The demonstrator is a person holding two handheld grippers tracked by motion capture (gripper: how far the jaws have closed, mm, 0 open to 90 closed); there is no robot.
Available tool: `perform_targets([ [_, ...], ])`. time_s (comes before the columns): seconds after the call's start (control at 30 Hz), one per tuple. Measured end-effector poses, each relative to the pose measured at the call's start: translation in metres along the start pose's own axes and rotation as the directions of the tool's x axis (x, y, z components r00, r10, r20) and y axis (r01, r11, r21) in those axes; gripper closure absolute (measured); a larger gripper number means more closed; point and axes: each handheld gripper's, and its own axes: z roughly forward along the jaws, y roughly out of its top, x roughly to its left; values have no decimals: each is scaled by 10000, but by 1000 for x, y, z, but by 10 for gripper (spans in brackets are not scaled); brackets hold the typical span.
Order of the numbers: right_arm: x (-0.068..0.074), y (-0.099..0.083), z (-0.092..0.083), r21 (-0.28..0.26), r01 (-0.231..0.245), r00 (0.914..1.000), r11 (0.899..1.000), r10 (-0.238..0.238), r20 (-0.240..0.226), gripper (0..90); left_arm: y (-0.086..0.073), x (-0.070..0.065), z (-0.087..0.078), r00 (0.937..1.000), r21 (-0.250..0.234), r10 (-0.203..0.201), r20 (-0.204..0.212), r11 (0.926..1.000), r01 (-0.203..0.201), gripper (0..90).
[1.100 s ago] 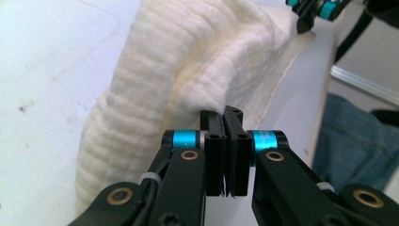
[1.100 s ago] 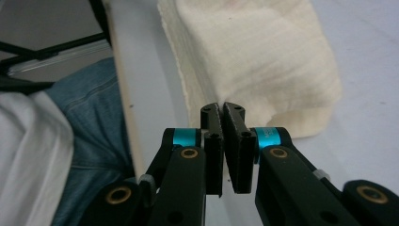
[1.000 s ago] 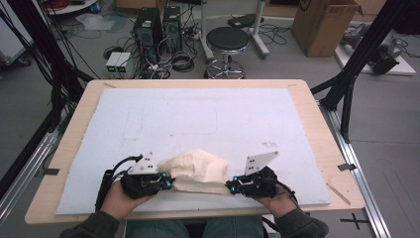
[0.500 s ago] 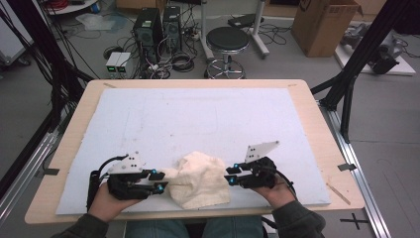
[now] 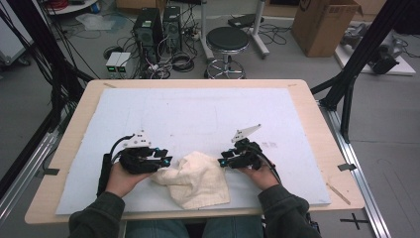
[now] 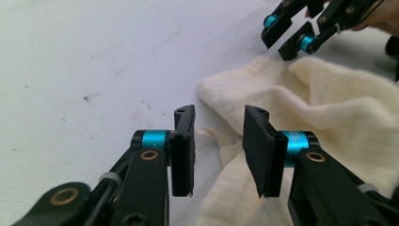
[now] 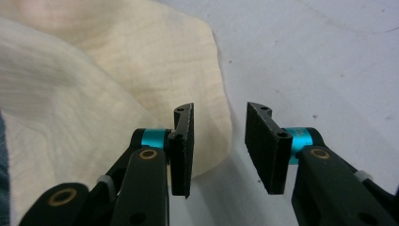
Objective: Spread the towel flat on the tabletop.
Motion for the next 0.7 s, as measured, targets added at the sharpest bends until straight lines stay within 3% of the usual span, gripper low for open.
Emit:
perform_targets([
  [0.07, 1, 0, 6, 271, 143, 9999, 9995, -145, 55, 679, -4, 1, 5, 9999, 66, -141, 70, 9999, 140, 638],
  [0.13, 1, 1, 11, 671, 374, 9992, 9970, -383, 118, 776, -6, 2, 8, 9998, 222, -195, 46, 9996, 194, 632],
  [0.17, 1, 1, 11, 616, 468, 9989, 9970, -471, 34, 840, -7, 2, 9, 9998, 233, -213, 17, 9995, 213, 627],
  [0.2, 0, 2, 11, 656, 451, 9990, 9968, -446, -93, 842, -8, 3, 9, 9997, 221, -247, 23, 9995, 247, 627],
  [0.27, 0, 3, 8, 628, 551, 9984, 9965, -559, 120, 847, -8, 3, 10, 9996, 218, -273, 12, 9994, 273, 626],
  [0.5, -9, 11, -28, -505, 345, 9965, 9981, -305, 782, 847, -9, 0, 11, 9997, 325, -206, 115, 9993, 202, 608],
  [0.7, -21, 13, -48, -569, 173, 9871, 9982, -80, 1601, 847, -9, -2, 13, 9997, 386, -103, 223, 9992, 94, 604],
])
